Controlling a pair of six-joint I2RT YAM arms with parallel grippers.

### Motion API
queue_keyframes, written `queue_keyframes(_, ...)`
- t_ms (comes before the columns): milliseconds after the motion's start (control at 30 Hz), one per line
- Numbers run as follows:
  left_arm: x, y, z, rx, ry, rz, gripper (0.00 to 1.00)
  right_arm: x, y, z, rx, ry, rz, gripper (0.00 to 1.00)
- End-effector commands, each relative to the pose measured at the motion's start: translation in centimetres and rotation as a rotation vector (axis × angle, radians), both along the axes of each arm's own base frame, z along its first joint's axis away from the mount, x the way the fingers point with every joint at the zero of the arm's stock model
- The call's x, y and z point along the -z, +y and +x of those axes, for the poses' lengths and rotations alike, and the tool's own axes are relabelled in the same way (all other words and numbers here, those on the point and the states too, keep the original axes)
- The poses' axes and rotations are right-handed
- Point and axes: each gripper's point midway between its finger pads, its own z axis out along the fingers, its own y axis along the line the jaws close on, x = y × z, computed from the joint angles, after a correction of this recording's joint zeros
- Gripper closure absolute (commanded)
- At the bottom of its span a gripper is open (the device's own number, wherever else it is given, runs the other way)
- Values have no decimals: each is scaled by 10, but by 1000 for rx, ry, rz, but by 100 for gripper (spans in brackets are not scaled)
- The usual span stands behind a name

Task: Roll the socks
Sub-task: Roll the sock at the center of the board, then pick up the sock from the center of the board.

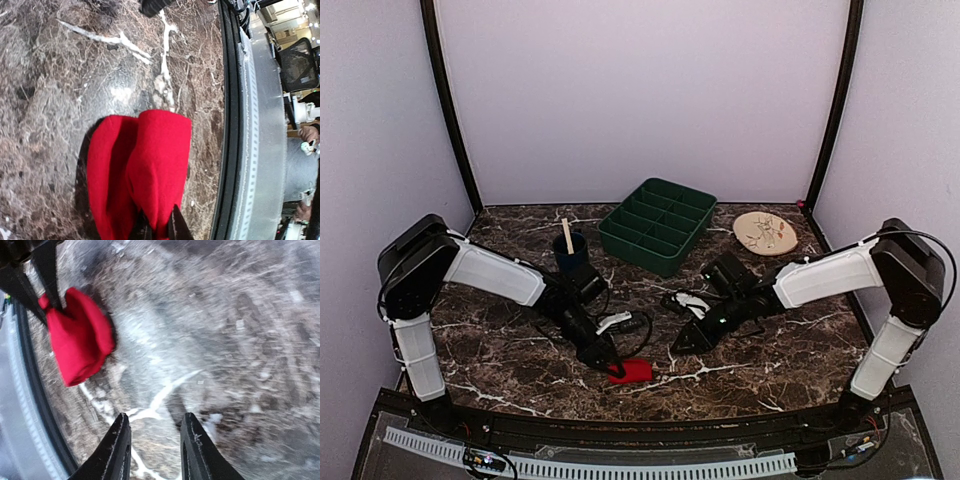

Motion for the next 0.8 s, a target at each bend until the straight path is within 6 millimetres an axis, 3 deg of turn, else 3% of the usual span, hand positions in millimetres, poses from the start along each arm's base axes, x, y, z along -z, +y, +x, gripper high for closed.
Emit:
queue_keyframes(0, -12, 2, -5, -6, 125, -17, 100, -18, 7, 15, 42, -215, 4, 69)
queue_keyframes(500, -9, 12, -13, -10, 291, 2, 99, -32, 56, -42, -173, -555, -89, 62)
queue_keyframes(767, -4, 18, -19, -8, 333, 13, 99, -25, 83, -61, -280, -653, -129, 57)
